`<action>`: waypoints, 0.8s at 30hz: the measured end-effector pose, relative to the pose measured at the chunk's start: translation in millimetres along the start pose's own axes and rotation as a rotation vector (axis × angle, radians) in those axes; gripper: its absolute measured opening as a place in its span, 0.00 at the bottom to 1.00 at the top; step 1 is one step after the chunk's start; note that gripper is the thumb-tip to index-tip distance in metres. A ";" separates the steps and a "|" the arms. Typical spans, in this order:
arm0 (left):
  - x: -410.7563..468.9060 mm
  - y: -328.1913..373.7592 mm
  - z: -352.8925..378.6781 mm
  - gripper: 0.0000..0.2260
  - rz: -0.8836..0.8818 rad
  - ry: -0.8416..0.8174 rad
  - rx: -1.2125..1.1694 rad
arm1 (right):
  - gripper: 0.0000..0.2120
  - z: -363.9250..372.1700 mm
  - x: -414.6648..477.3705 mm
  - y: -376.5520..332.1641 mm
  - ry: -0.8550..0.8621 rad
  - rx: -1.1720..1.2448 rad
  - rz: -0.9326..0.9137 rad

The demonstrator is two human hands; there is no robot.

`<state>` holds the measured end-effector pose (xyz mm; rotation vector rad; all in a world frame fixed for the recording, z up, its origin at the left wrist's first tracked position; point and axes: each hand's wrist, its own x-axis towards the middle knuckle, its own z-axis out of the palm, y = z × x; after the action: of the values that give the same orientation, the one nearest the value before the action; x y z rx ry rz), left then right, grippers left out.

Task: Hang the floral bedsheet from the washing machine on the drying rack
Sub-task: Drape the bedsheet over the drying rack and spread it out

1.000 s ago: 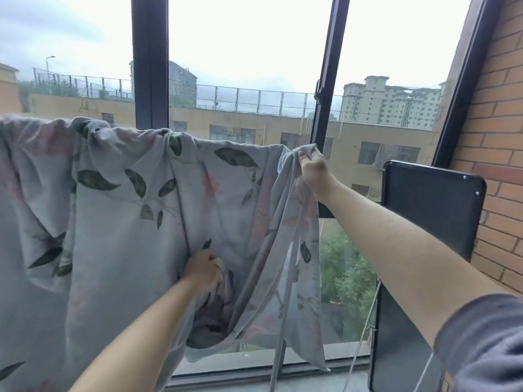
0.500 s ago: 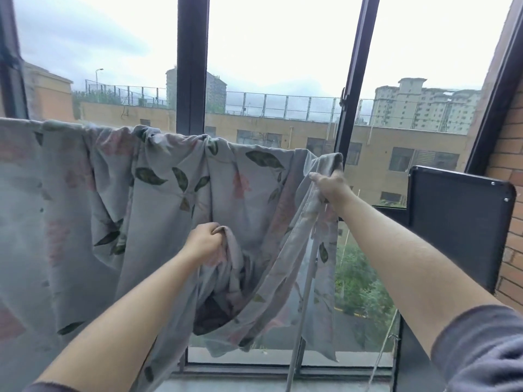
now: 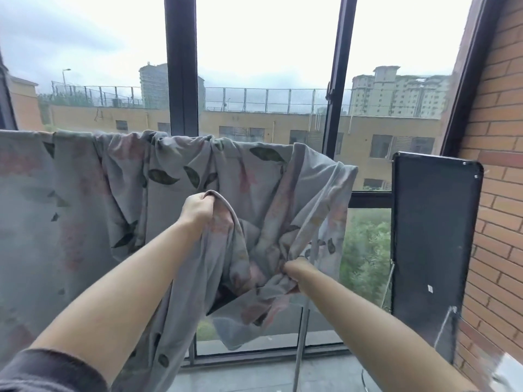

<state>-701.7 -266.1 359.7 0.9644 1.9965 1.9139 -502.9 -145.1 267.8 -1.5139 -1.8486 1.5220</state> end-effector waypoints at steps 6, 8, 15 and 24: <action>-8.1 -4.1 -47.3 0.11 0.051 0.102 0.450 | 0.06 -99.1 -23.7 -28.6 0.389 0.006 -0.176; -10.6 -5.4 -65.5 0.11 0.091 0.128 0.646 | 0.09 -138.4 -36.8 -41.9 0.566 -0.055 -0.198; -20.0 7.2 -81.6 0.11 0.094 0.219 1.008 | 0.15 -186.2 -88.1 -68.5 0.733 -0.261 -0.240; -79.6 6.2 -6.1 0.30 0.347 -0.327 1.051 | 0.19 -126.1 -126.5 -77.1 0.268 0.515 -0.275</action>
<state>-642.6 -317.7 343.9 1.7789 2.7098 0.5763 -397.2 -176.7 427.9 -1.1064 -1.3149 1.4350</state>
